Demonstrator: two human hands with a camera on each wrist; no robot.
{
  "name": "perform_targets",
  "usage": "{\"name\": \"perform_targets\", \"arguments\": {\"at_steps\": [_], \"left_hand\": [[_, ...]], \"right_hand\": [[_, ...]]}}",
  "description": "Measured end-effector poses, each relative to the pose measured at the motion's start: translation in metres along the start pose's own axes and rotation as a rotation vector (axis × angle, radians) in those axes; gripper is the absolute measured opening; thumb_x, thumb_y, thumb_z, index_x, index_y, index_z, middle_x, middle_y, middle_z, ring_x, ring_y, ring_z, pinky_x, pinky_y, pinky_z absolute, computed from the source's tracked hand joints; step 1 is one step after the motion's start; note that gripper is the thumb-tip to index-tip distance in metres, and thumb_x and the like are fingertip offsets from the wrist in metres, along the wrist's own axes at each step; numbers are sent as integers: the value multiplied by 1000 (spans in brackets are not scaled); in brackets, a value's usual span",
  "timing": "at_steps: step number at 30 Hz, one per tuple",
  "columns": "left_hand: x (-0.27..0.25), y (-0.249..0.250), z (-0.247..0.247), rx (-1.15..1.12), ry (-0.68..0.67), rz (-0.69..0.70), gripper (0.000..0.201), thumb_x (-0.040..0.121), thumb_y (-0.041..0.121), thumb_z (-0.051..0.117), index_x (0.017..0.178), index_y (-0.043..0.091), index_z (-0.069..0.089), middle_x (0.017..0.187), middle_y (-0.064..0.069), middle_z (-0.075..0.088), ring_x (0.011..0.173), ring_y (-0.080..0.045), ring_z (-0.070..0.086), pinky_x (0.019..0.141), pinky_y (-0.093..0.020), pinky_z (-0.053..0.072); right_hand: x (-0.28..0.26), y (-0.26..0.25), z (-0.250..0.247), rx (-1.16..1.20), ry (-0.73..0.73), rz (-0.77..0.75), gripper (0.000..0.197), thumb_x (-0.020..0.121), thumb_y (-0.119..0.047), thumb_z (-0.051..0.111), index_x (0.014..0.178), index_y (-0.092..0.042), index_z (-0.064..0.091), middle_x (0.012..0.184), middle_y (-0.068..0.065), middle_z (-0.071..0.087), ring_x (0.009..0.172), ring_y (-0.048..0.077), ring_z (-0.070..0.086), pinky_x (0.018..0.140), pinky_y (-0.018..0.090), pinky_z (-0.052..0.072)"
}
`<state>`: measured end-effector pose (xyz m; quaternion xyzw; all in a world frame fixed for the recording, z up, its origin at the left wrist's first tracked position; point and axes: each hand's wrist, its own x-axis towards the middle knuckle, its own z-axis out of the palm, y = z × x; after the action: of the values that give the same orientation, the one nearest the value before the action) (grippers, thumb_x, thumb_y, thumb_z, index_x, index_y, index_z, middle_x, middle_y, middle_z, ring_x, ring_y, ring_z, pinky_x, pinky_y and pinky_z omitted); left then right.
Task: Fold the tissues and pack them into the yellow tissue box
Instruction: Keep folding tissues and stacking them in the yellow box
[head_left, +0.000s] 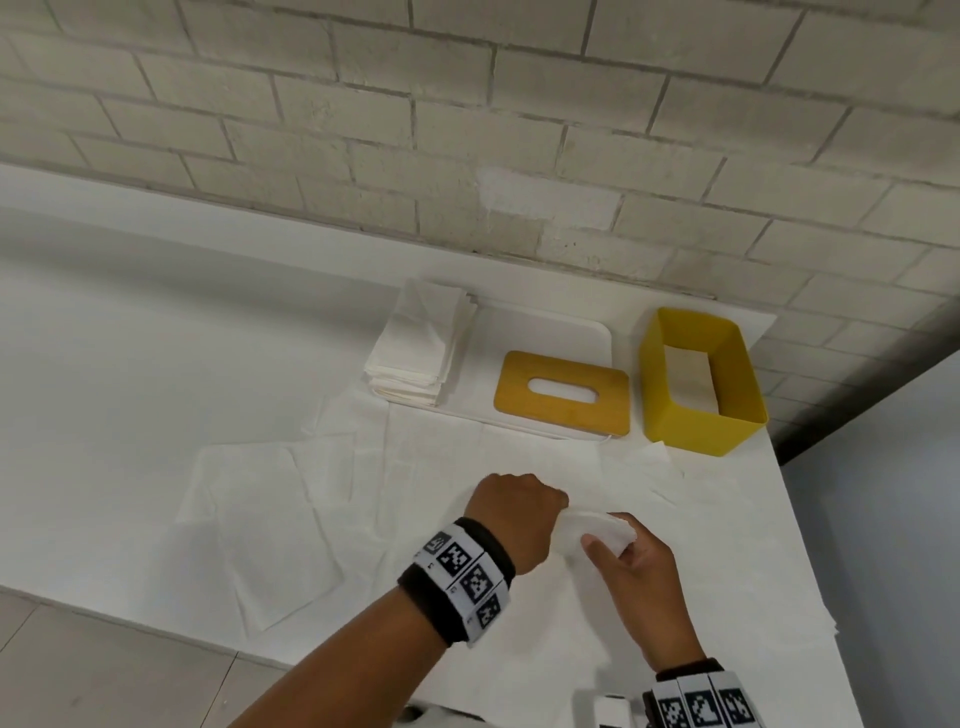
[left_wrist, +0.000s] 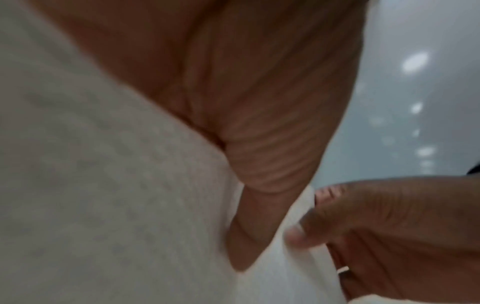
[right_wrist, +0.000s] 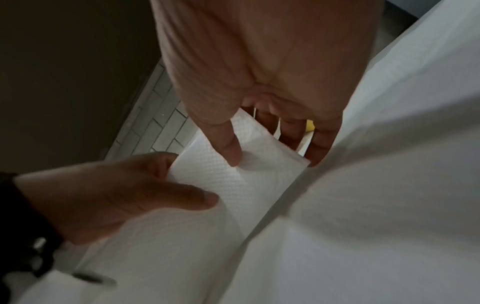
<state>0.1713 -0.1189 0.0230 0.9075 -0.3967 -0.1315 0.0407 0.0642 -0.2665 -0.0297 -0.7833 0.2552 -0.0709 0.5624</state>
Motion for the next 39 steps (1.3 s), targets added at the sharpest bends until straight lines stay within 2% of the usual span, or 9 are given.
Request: {"name": "perform_targets", "arguments": {"at_steps": [7, 11, 15, 18, 21, 26, 32, 36, 39], "left_hand": [[-18, -18, -12, -622, 113, 11, 20, 103, 32, 54, 97, 18, 67, 89, 0, 71, 81, -20, 64, 63, -25, 41], [-19, -19, -6, -891, 213, -97, 24, 102, 40, 57, 106, 21, 71, 95, 6, 75, 86, -11, 70, 76, -28, 56], [-20, -16, 8, -897, 343, -162, 20, 102, 39, 58, 107, 23, 69, 87, 12, 72, 81, -5, 68, 70, -19, 51], [-22, -18, 17, -914, 428, -188, 23, 101, 39, 58, 110, 22, 71, 91, 9, 76, 84, -5, 71, 75, -26, 57], [-24, -23, 25, -925, 453, -184, 24, 101, 32, 61, 120, 21, 72, 103, 10, 78, 95, -3, 72, 88, -25, 58], [-26, -23, 34, -863, 443, -179, 24, 101, 26, 63, 122, 19, 73, 108, 13, 77, 98, -4, 72, 91, -18, 55], [-25, -17, 32, -721, 506, -195, 37, 100, 46, 49, 106, 21, 75, 85, 4, 78, 72, -13, 71, 71, -36, 59], [-24, -11, 20, -640, 573, -161, 27, 104, 37, 54, 114, 23, 74, 80, 8, 76, 54, -3, 58, 56, -15, 46], [-22, -12, 25, -641, 501, -152, 29, 105, 35, 54, 126, 23, 69, 95, 7, 78, 73, -4, 67, 70, -21, 53]], "right_hand": [[-5, -43, -22, 412, -34, -21, 17, 90, -10, 71, 106, -14, 73, 103, 12, 77, 98, 31, 73, 89, 45, 55], [0, -62, -4, 510, -16, -50, 23, 95, -6, 66, 117, -11, 71, 109, 11, 76, 103, 29, 73, 90, 42, 56], [7, -71, 12, 374, 107, -189, 16, 93, -26, 69, 96, -11, 66, 94, 18, 69, 88, 33, 66, 83, 47, 54], [5, -81, 15, 363, 166, -299, 13, 98, -3, 61, 99, -13, 69, 98, 1, 73, 95, 17, 69, 85, 26, 56], [3, -77, 17, 354, 209, -311, 17, 98, 0, 60, 99, -15, 68, 95, -6, 73, 91, 10, 68, 80, 19, 54], [0, -55, 24, 325, 188, -218, 18, 99, -2, 58, 100, -18, 65, 87, -9, 73, 82, 13, 68, 73, 20, 54], [-5, -63, 26, 313, 252, -240, 15, 103, -9, 55, 111, -16, 65, 99, -8, 74, 93, 8, 71, 79, 17, 54], [-6, -70, 24, 352, 317, -259, 22, 104, -11, 53, 123, -16, 61, 110, -5, 73, 101, 6, 70, 85, 21, 57], [-1, -60, 27, 312, 286, -206, 23, 103, -12, 55, 125, -20, 58, 112, -3, 72, 103, 9, 70, 89, 30, 58]]}}
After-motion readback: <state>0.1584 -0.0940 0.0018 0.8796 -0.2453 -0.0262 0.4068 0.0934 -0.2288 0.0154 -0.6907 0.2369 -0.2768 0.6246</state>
